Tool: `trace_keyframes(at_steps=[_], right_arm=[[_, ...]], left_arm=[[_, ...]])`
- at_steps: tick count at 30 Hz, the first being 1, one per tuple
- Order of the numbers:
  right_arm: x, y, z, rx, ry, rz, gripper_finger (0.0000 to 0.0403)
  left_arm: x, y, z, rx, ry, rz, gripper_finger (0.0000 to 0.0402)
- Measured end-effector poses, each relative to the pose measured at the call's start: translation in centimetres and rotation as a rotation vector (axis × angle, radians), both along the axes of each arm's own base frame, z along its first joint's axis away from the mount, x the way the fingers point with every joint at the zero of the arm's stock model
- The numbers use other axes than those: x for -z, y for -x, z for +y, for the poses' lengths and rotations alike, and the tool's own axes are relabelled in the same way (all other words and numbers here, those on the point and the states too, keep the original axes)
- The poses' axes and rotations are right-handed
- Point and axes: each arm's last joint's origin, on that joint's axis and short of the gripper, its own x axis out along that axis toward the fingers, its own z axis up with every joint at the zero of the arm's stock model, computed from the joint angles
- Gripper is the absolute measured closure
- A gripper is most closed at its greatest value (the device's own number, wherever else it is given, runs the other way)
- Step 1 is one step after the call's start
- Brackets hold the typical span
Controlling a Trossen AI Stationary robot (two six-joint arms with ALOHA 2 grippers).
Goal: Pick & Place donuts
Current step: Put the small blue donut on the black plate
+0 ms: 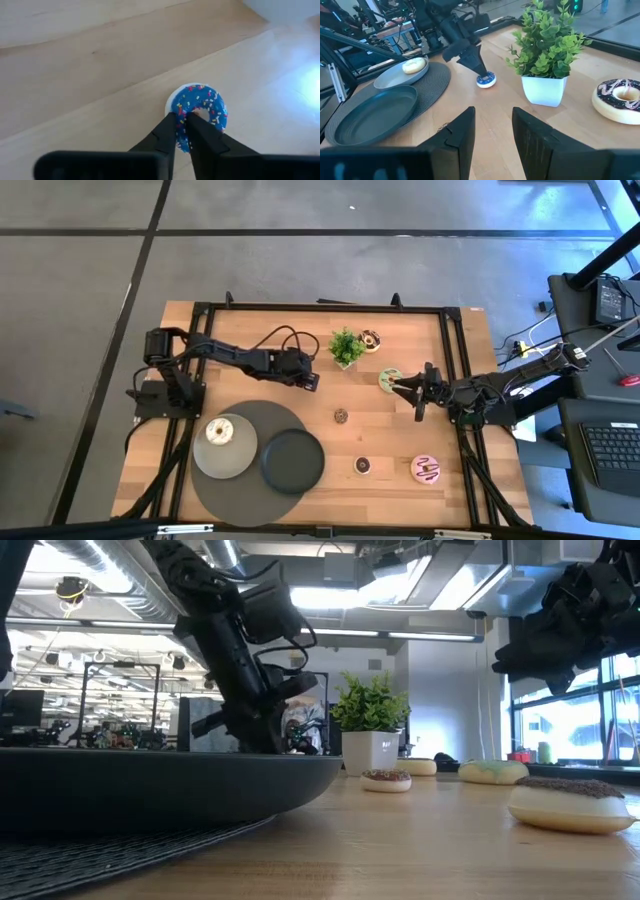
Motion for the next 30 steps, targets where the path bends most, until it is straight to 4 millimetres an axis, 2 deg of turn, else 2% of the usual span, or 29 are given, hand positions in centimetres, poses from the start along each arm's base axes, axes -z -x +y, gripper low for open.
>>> trace_keyframes(at_steps=[4, 9, 13, 17, 23, 30], right_arm=[[0.0, 0.0, 0.0, 0.000, 0.000, 0.000, 0.0271], [0.1, 0.0, 0.0, -0.001, 0.000, 0.004, 0.0271], [0.1, 0.0, 0.0, -0.001, 0.001, 0.005, 0.0271], [0.1, 0.0, 0.0, -0.001, 0.001, 0.007, 0.0271], [0.1, 0.0, 0.0, -0.001, 0.002, 0.010, 0.0271], [0.1, 0.0, 0.0, -0.001, -0.001, 0.008, 0.0271]], left_arm=[[-0.9, -0.2, -0.6, 0.032, -0.014, -0.040, 0.0387], [-4.2, -0.8, -2.3, 0.186, -0.058, -0.117, 0.0392], [-7.8, -1.0, -5.4, 0.375, -0.099, -0.122, 0.0392], [-9.5, -0.4, -9.6, 0.495, -0.089, -0.027, 0.0394], [-8.6, 0.6, -15.1, 0.464, 0.002, -0.007, 0.0394], [-5.9, 1.2, -19.1, 0.414, 0.067, 0.060, 0.0394]])
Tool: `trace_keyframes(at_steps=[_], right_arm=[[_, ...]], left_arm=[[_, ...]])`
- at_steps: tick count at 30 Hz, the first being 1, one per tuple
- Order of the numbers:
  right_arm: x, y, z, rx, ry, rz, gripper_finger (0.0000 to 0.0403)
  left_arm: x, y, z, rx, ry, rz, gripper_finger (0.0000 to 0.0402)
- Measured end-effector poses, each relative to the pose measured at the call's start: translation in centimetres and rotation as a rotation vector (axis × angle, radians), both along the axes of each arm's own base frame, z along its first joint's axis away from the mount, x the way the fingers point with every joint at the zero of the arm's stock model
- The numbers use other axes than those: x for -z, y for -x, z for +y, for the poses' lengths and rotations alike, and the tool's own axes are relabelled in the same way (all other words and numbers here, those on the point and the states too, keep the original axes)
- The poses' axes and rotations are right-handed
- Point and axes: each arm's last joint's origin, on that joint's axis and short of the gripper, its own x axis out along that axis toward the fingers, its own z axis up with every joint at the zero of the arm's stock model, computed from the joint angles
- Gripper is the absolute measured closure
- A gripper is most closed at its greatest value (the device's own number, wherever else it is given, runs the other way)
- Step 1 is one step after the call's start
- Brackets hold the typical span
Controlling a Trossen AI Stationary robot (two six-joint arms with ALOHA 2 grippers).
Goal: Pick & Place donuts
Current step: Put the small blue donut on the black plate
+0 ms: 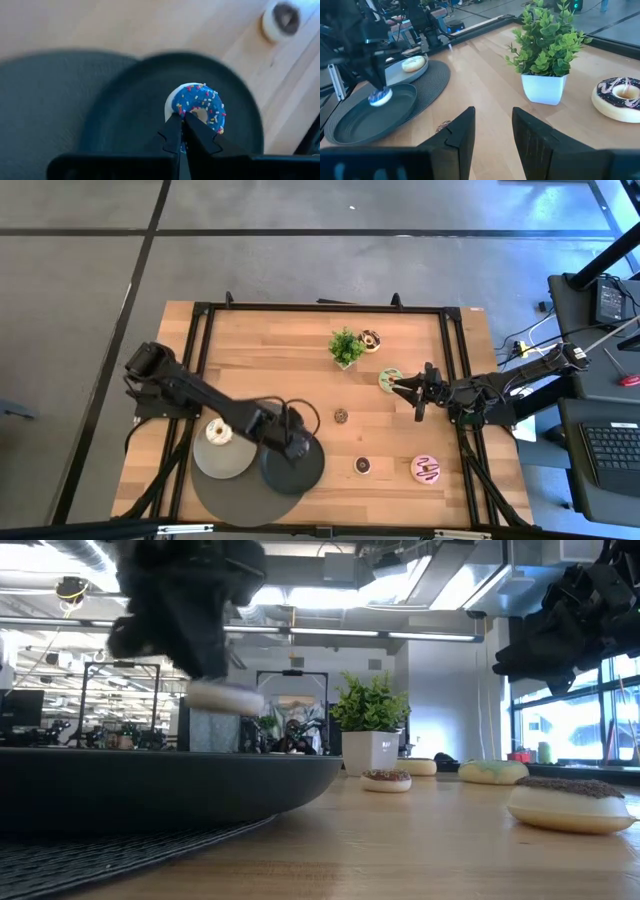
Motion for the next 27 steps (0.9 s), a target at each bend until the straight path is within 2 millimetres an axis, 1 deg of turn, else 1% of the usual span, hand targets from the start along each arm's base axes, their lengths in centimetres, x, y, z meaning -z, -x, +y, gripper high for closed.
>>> trace_keyframes(at_steps=[4, 10, 23, 27], right_arm=[[0.0, 0.0, 0.0, 0.000, -0.001, -0.001, 0.0271], [0.0, 0.0, 0.0, 0.006, -0.026, -0.009, 0.0271], [0.0, 0.0, 0.0, 0.006, -0.026, -0.009, 0.0271], [0.0, 0.0, 0.0, 0.006, -0.024, -0.008, 0.0271]], left_arm=[[1.7, 0.0, -1.1, 0.000, 0.009, 0.054, 0.0394], [3.2, -0.3, -1.2, -0.038, 0.020, 0.103, 0.0394], [3.5, -0.2, -0.8, -0.051, 0.002, 0.139, 0.0393], [3.5, -0.2, -0.6, -0.061, -0.001, 0.145, 0.0387]])
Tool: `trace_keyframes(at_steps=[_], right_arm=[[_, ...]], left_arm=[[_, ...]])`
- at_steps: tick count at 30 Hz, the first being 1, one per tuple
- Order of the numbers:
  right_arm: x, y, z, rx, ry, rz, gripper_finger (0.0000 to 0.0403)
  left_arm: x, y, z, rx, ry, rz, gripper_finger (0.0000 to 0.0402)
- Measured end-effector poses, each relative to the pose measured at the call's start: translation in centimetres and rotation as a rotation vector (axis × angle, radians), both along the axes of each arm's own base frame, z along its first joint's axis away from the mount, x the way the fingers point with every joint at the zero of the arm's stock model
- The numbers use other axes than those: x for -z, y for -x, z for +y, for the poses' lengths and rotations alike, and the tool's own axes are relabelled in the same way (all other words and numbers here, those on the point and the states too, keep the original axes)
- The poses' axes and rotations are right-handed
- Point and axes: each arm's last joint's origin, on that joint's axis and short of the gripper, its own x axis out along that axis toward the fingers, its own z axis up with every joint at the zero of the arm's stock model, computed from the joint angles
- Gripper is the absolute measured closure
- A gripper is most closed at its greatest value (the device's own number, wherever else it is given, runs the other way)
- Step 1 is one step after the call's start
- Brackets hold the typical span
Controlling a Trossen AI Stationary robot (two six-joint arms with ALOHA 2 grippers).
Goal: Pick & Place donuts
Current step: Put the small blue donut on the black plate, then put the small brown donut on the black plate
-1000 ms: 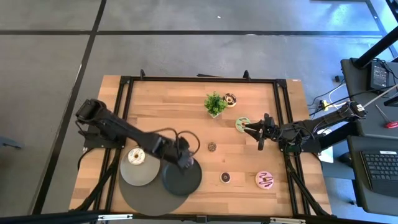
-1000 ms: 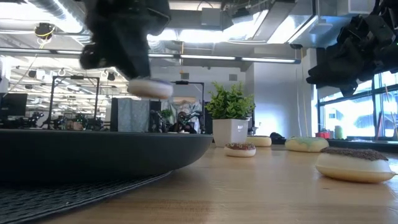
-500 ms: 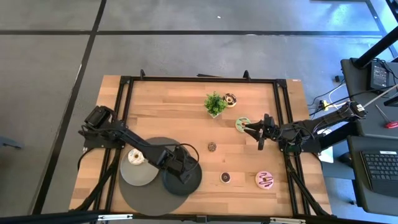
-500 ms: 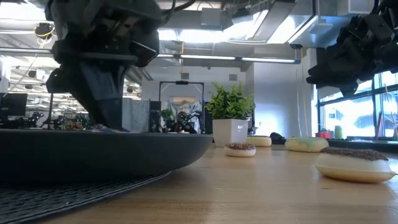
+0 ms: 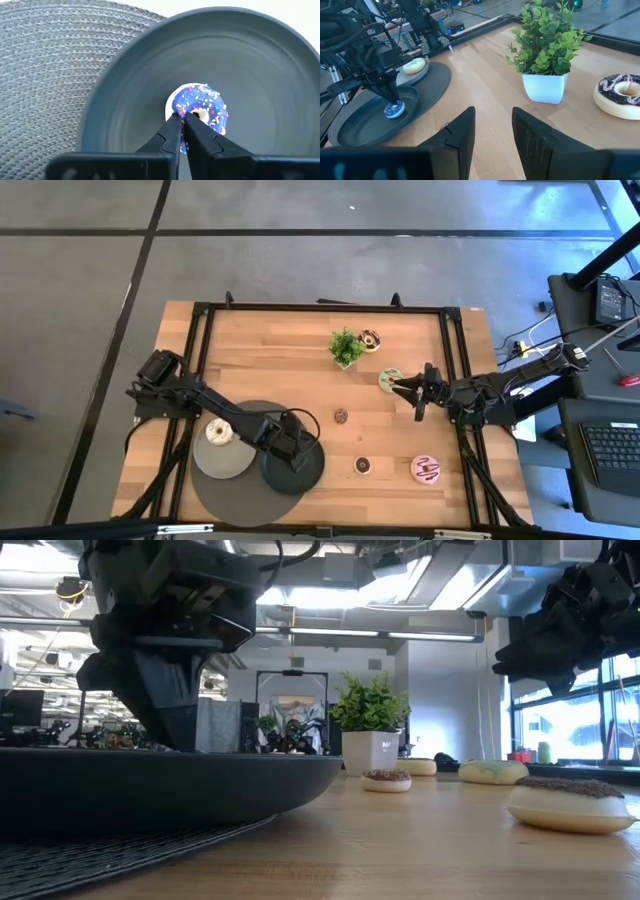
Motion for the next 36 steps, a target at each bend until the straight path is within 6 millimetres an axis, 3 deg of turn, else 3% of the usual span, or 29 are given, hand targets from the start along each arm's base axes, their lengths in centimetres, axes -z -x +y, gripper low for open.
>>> trace_keyframes(at_steps=[9, 19, 25, 30, 36], right_arm=[[0.0, 0.0, 0.0, 0.000, 0.002, 0.001, 0.0271], [0.0, 0.0, 0.0, 0.000, 0.002, 0.001, 0.0271], [0.0, 0.0, 0.0, 0.000, 0.002, 0.001, 0.0271], [0.0, 0.0, 0.0, 0.000, 0.003, 0.002, 0.0271], [0.0, 0.0, 0.0, -0.001, 0.005, 0.004, 0.0271]], left_arm=[[0.0, 0.0, 0.1, -0.021, 0.005, 0.005, 0.0354], [-0.2, 0.0, 0.4, -0.040, 0.042, 0.043, 0.0286], [-2.7, -2.2, 1.1, 0.035, 0.036, -0.050, 0.0272], [-4.8, -4.6, 2.8, 0.189, -0.087, -0.214, 0.0274], [-5.3, -7.3, 5.7, 0.349, -0.237, -0.368, 0.0276]])
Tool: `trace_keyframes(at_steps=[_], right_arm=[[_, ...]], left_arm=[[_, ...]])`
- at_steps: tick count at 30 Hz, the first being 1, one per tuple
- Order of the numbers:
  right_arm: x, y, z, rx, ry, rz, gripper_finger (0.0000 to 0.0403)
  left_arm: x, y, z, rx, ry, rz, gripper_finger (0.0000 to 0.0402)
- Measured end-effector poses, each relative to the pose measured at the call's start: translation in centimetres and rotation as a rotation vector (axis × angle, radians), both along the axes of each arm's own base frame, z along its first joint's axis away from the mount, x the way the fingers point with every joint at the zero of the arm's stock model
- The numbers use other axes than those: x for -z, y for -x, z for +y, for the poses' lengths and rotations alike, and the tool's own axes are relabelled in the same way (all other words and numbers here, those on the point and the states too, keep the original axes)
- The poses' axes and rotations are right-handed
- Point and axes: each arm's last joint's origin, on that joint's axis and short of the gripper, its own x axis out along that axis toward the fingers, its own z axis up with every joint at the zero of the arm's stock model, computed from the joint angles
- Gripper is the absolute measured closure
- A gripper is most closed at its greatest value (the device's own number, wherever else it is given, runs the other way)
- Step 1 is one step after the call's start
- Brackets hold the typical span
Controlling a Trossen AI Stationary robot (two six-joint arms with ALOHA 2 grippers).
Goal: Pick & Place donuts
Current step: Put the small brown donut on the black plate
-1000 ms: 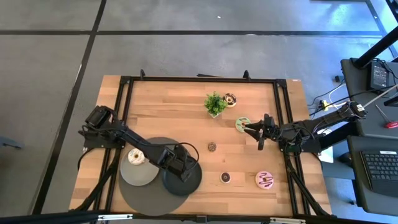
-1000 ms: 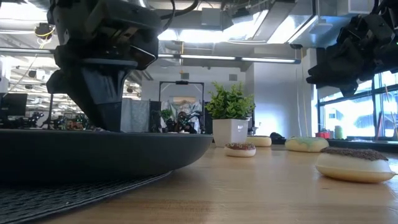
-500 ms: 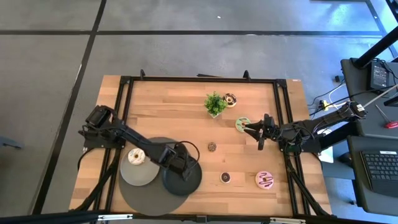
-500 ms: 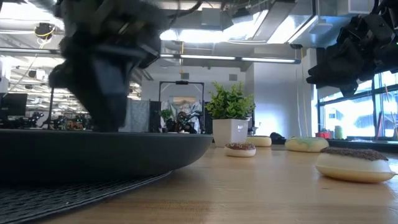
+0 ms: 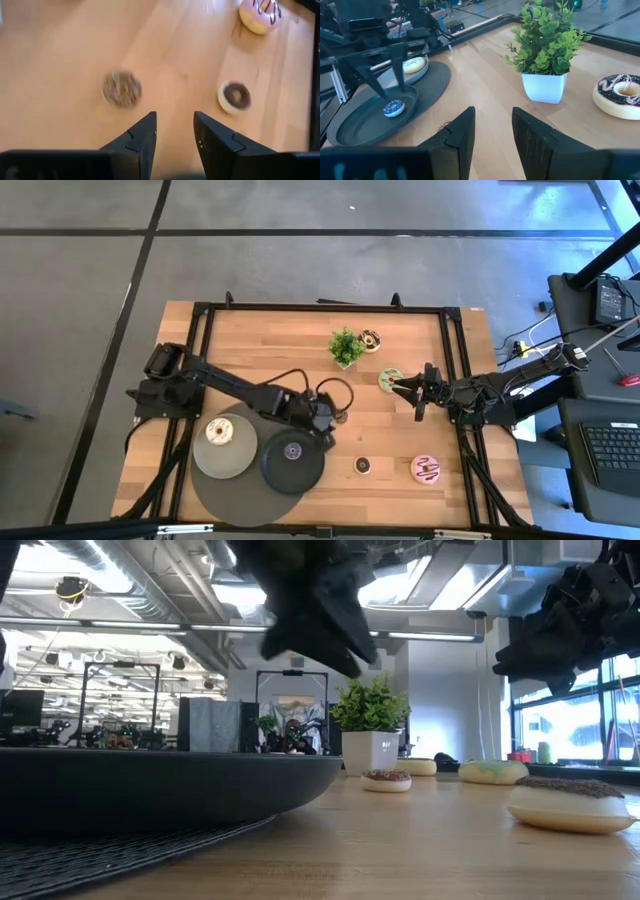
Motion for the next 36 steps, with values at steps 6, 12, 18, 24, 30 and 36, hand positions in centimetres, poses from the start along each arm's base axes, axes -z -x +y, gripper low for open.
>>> trace_keyframes(at_steps=[6, 12, 18, 24, 30, 36], right_arm=[[0.1, 0.0, 0.0, 0.000, 0.005, 0.011, 0.0271], [0.5, 0.1, 0.0, 0.001, 0.018, 0.058, 0.0271], [0.7, 0.2, -0.1, 0.001, 0.024, 0.073, 0.0271], [0.7, 0.2, -0.1, 0.001, 0.023, 0.073, 0.0271], [0.7, 0.2, -0.1, 0.001, 0.024, 0.073, 0.0271], [0.7, 0.2, -0.1, 0.001, 0.024, 0.073, 0.0271]], left_arm=[[1.4, -2.2, 2.0, 0.010, -0.043, -0.087, 0.0276], [3.8, -3.3, 2.8, 0.148, -0.152, -0.047, 0.0272], [6.5, -3.6, 2.8, 0.297, -0.215, 0.026, 0.0260], [7.5, -3.8, 2.9, 0.302, -0.238, 0.055, 0.0257], [7.4, -3.8, 3.1, 0.288, -0.332, 0.065, 0.0260], [7.4, -3.7, 3.0, 0.326, -0.315, 0.063, 0.0260]])
